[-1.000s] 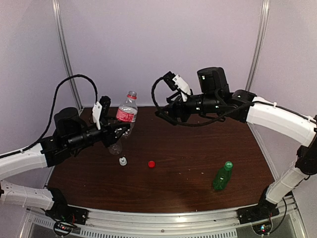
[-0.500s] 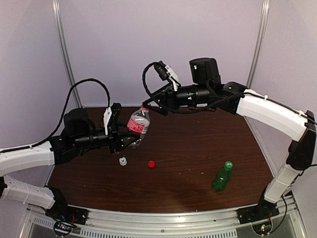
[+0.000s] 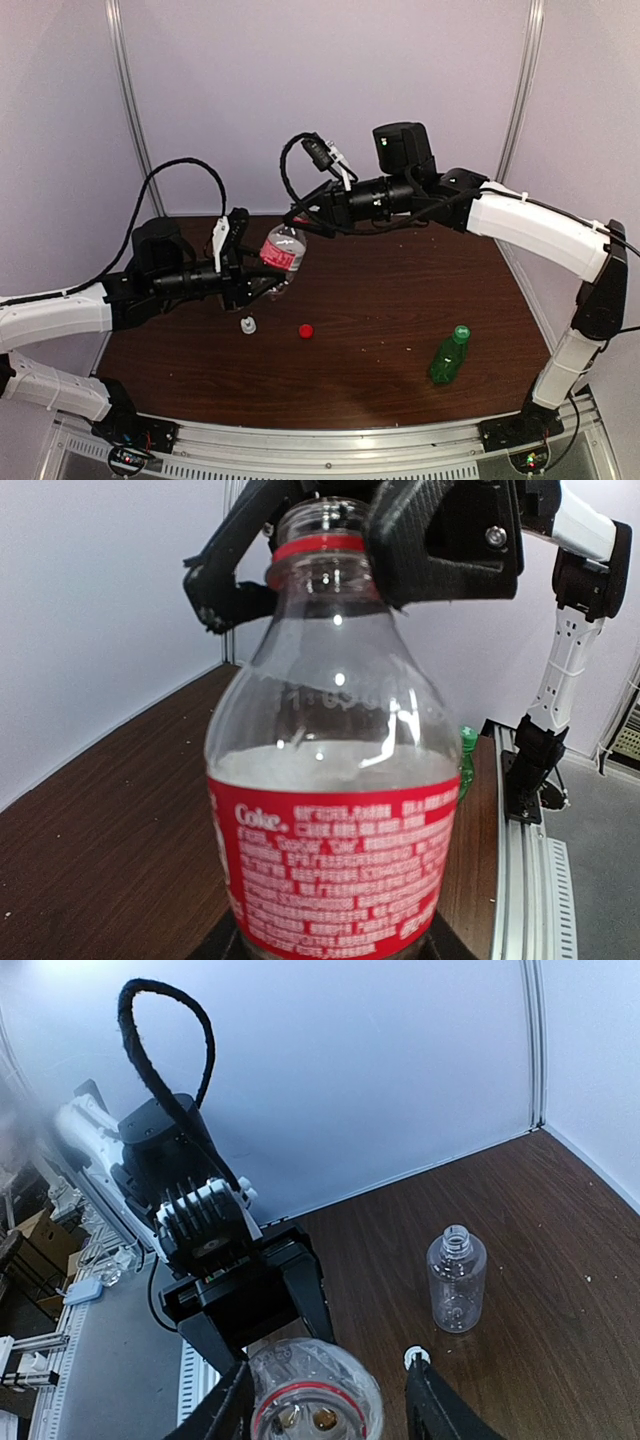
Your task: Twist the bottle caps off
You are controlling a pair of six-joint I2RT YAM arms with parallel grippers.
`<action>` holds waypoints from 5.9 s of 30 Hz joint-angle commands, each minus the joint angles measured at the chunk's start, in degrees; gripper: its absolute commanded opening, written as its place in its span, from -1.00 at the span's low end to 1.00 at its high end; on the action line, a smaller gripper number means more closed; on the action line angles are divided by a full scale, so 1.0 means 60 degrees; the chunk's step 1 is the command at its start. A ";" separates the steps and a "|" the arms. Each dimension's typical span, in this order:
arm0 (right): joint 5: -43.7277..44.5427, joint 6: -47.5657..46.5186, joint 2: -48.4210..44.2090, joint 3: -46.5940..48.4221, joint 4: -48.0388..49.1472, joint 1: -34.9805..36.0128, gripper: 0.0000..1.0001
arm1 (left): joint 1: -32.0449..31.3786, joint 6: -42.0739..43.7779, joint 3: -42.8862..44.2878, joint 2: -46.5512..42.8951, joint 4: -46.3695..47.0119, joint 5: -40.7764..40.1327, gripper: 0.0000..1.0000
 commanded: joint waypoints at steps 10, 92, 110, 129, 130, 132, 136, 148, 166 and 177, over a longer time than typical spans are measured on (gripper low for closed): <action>-0.0449 -0.0053 0.0041 0.0005 0.0257 0.0053 -0.60 | -0.0060 0.0264 0.0232 -0.0035 0.0311 -0.0356 -0.62; 0.6965 -0.0584 -0.1112 -0.2963 -0.0857 -0.0022 0.95 | -0.0043 -0.0266 0.0271 -0.1392 -0.2014 -0.6066 0.95; 0.8203 0.3371 -0.6028 -0.5451 -0.6805 0.0029 0.85 | -0.0045 -0.0241 0.0644 -0.0805 -0.2058 -0.5446 0.95; 0.7753 0.4367 -0.6328 -0.6933 -0.7526 0.0558 0.39 | -0.0045 -0.0458 0.0503 -0.0688 -0.1937 -0.5440 0.95; 0.7690 0.4383 -0.6335 -0.6993 -0.7527 0.0564 0.36 | -0.0045 -0.0461 0.0502 -0.0689 -0.1948 -0.5467 0.95; 0.7592 0.4416 -0.6325 -0.7106 -0.7527 0.0590 0.30 | -0.0045 -0.0457 0.0502 -0.0689 -0.1958 -0.5527 0.95; 0.7646 0.4500 -0.6374 -0.7130 -0.7624 0.0649 0.17 | -0.0045 -0.0436 0.0516 -0.0703 -0.1980 -0.5553 0.95; 0.7876 0.4248 -0.6292 -0.6442 -0.7552 0.0874 -0.84 | -0.0045 -0.0355 0.0467 -0.0763 -0.1838 -0.5216 0.95; 0.3898 0.0628 -0.2995 -0.1496 -0.4864 0.0946 -1.00 | -0.0253 0.0381 0.0338 -0.0195 -0.0005 0.0184 0.95; 0.1299 -0.0150 -0.0744 0.1119 -0.4830 0.0946 -1.00 | -0.0618 0.1168 0.0531 0.0428 -0.0505 0.0781 0.95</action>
